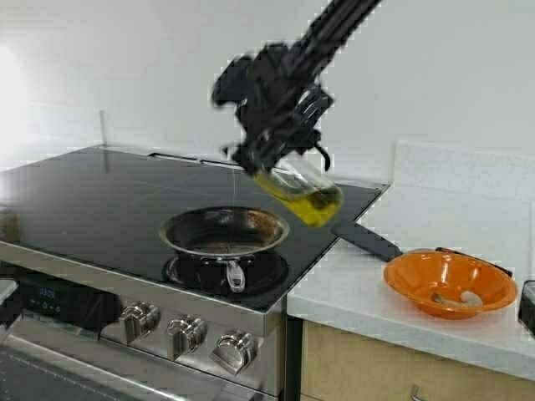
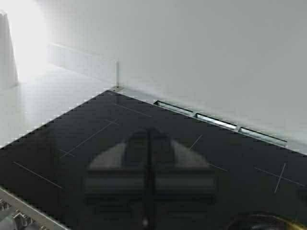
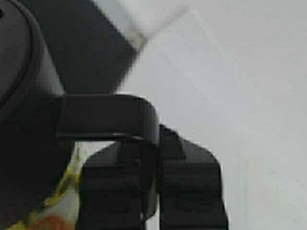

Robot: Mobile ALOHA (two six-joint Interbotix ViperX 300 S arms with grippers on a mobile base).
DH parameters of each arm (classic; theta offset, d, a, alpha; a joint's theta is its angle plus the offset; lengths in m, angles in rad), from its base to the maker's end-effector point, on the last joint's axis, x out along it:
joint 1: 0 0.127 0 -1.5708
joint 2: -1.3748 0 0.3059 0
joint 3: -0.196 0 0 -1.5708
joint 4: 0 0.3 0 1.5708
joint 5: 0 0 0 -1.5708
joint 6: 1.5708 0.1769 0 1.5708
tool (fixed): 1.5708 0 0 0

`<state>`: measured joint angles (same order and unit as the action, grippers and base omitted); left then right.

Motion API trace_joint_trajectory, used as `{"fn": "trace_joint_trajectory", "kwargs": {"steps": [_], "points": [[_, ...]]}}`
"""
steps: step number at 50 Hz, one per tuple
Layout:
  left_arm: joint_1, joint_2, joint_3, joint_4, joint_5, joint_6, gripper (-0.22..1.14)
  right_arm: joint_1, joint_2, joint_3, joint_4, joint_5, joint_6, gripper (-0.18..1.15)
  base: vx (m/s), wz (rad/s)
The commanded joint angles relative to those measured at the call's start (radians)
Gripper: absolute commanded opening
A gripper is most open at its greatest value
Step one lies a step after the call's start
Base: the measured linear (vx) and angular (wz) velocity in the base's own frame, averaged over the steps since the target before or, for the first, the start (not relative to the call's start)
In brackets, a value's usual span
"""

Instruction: Add oil to the pan and cook the shrimp and serve it

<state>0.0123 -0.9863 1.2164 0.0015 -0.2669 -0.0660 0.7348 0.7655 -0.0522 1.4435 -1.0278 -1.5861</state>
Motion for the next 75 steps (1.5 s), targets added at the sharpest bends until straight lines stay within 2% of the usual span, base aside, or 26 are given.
{"fn": "trace_joint_trajectory", "kwargs": {"steps": [1,10,17,25,34,42,52,65,75], "points": [[0.0,0.008,-0.008,0.0,-0.005,0.0,0.03,-0.015,-0.189,0.104,-0.017,0.064,0.244,0.07,0.0,0.0],[0.002,0.008,-0.008,0.0,-0.005,-0.002,0.03,-0.067,-0.291,0.213,-0.058,0.169,0.4,0.07,0.0,0.0],[0.002,0.008,-0.008,0.0,-0.005,-0.003,0.03,-0.094,-0.348,0.247,-0.078,0.258,0.434,0.07,0.0,0.0],[0.0,0.008,-0.008,0.0,-0.005,-0.003,0.03,-0.12,-0.433,0.291,-0.078,0.282,0.463,0.07,0.0,0.0],[0.0,0.008,-0.009,0.0,-0.005,-0.003,0.03,-0.213,-0.571,0.383,-0.083,0.368,0.528,0.07,0.0,0.0],[0.002,0.008,-0.009,0.0,-0.005,-0.005,0.03,-0.382,-0.684,0.453,-0.101,0.518,0.565,0.07,0.0,0.0],[0.002,0.006,-0.006,0.0,-0.005,-0.003,0.03,-0.626,-0.721,0.453,-0.158,0.718,0.566,0.07,0.0,0.0],[0.002,0.006,-0.003,0.0,-0.005,-0.003,0.03,-0.953,-0.65,0.374,-0.201,0.894,0.565,0.07,0.0,0.0],[0.002,0.008,0.0,0.0,-0.005,0.014,0.03,-1.106,-0.52,0.268,-0.288,0.937,0.563,0.07,0.0,0.0]]}}
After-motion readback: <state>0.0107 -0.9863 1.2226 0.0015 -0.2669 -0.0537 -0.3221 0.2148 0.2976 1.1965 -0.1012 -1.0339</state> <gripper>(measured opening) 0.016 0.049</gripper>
